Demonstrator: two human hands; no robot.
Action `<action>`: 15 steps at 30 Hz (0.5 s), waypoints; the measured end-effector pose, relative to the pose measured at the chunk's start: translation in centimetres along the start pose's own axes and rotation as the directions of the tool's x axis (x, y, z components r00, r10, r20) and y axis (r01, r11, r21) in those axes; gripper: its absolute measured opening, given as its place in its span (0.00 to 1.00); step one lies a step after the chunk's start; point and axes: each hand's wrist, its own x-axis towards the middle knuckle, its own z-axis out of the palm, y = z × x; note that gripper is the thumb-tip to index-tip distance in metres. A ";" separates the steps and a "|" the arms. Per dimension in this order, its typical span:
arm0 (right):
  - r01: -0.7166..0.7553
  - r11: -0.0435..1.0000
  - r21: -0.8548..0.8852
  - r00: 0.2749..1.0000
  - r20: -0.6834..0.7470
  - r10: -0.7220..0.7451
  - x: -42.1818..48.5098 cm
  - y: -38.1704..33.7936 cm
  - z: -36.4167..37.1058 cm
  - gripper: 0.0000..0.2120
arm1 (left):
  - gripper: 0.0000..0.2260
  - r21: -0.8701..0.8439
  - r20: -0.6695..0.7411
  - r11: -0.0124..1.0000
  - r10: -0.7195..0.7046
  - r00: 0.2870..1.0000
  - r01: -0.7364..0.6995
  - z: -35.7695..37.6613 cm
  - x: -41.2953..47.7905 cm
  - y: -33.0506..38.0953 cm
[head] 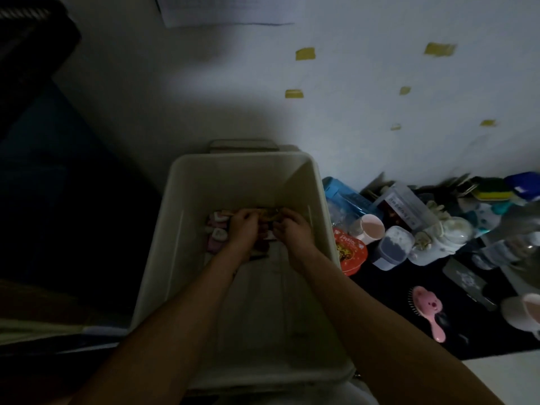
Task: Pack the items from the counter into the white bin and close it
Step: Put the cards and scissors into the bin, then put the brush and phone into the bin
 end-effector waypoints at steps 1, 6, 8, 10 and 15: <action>0.005 0.999 0.034 1.000 0.012 -0.005 -0.5 -0.4 -0.3 0.18 | 0.09 -0.013 0.011 1.000 0.017 1.000 -0.017 0.2 -0.6 0.5; 0.047 0.996 0.078 0.994 0.093 -0.054 -2.1 -2.8 -1.8 0.19 | 0.08 -0.067 0.052 0.992 0.109 0.993 -0.106 0.9 -2.9 2.1; 0.087 0.993 0.082 0.990 0.103 -0.095 -2.6 -3.9 -2.8 0.19 | 0.08 -0.089 0.060 0.989 0.124 0.990 -0.118 1.4 -3.8 2.7; 0.106 0.988 0.111 0.986 0.114 -0.118 -2.9 -4.8 -4.0 0.19 | 0.08 -0.112 0.077 0.985 0.141 0.987 -0.131 1.9 -4.7 3.3; 0.121 0.941 0.315 0.982 0.099 -0.159 -3.9 -7.1 -7.6 0.18 | 0.08 -0.128 0.126 0.971 0.219 0.968 -0.203 4.6 -7.2 4.9</action>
